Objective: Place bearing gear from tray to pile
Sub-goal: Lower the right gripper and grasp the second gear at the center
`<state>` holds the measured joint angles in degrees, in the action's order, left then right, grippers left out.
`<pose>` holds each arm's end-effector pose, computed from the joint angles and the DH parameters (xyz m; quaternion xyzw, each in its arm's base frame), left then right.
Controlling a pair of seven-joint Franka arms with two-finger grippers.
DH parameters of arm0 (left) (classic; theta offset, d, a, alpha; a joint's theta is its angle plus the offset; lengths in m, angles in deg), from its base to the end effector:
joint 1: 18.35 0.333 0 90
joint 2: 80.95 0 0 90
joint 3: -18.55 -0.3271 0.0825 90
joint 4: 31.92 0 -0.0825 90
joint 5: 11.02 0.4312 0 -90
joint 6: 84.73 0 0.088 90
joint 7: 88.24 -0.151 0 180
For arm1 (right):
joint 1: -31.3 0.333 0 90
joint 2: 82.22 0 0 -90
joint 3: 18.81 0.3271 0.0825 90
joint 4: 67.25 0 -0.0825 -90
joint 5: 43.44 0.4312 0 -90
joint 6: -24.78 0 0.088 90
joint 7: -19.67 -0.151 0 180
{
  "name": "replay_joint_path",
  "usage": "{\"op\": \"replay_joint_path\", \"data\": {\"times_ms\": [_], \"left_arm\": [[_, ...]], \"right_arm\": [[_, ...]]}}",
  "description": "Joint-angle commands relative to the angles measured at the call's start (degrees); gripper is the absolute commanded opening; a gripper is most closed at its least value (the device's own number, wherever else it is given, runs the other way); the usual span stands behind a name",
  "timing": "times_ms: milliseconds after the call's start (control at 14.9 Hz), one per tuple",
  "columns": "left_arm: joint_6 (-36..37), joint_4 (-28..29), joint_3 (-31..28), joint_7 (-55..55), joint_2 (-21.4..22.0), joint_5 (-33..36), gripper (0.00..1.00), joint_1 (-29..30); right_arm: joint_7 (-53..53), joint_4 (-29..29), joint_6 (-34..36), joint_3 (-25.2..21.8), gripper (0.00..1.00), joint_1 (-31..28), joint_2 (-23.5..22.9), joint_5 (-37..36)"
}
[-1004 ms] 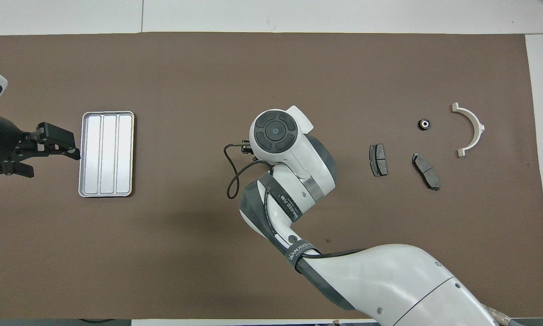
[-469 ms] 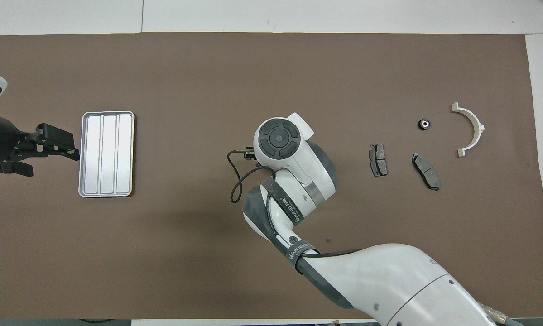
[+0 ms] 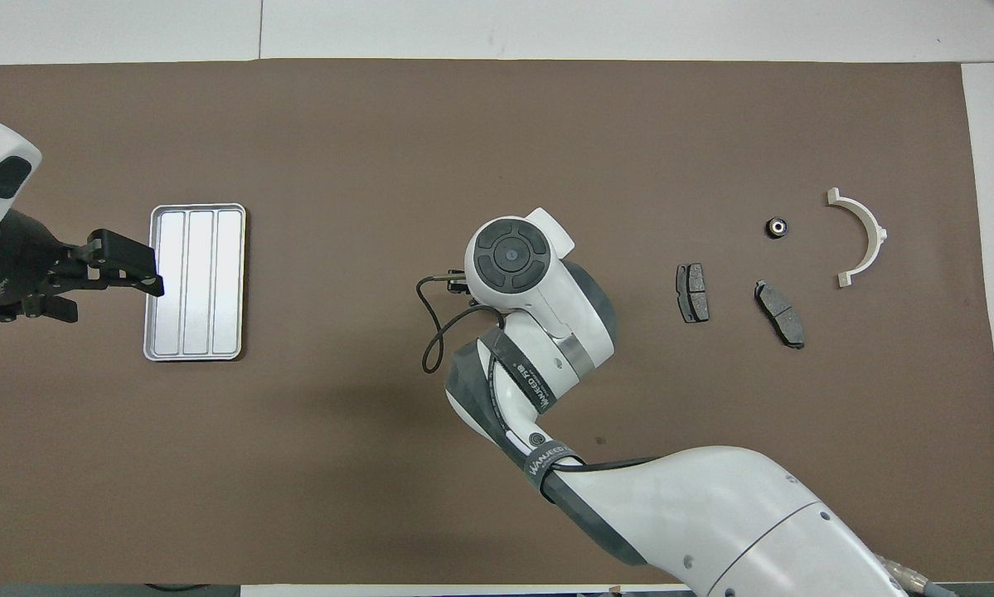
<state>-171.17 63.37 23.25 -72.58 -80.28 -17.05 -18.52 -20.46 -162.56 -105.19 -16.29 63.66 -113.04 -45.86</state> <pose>0.5773 -0.0659 0.5474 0.9916 0.0942 -0.0794 0.0386 0.6044 0.4153 0.2396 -0.9988 0.0362 -0.0302 0.0163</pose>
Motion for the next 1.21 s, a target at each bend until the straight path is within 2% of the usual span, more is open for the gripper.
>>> {"op": "replay_joint_path", "data": {"times_ms": [0,134,402,870,937,1004,1071,1138], "left_arm": [[-0.66,0.33,-0.74,-1.06,0.3,0.76,1.0,-1.23],[-0.58,-0.45,-0.39,-1.15,0.13,3.81,1.0,-1.67],[-0.83,-1.69,0.49,-1.15,-0.49,5.86,1.0,-1.76],[-1.01,-1.07,-0.13,-0.54,0.3,5.77,1.0,-1.59],[-0.93,-1.07,-0.04,-0.54,0.39,5.77,1.0,-1.59],[-0.93,-1.07,-0.04,-0.53,0.3,5.77,1.0,-1.67],[-0.93,-1.07,-0.04,-0.53,0.39,5.77,1.0,-1.59],[-0.93,-1.07,-0.04,-0.53,0.39,5.77,1.0,-1.59]], "right_arm": [[1.64,-1.02,-2.3,0.3,0.76,-0.28,0.06,1.45],[1.64,-1.02,-2.31,0.39,0.76,-0.19,0.06,1.45],[1.72,-1.28,-2.31,0.39,0.58,-0.28,-0.02,1.45],[3.13,-2.52,-3.8,0.39,0.58,-0.19,-0.2,1.45],[3.13,-2.52,-3.8,0.39,0.52,-0.19,-0.2,1.45],[3.39,-2.6,-3.89,0.39,0.38,-0.19,-0.2,1.45],[4.79,-2.61,-3.89,0.39,0.14,-0.19,-0.2,1.54],[5.58,-2.61,-3.8,0.39,0.03,-0.28,-0.2,1.54]]}}
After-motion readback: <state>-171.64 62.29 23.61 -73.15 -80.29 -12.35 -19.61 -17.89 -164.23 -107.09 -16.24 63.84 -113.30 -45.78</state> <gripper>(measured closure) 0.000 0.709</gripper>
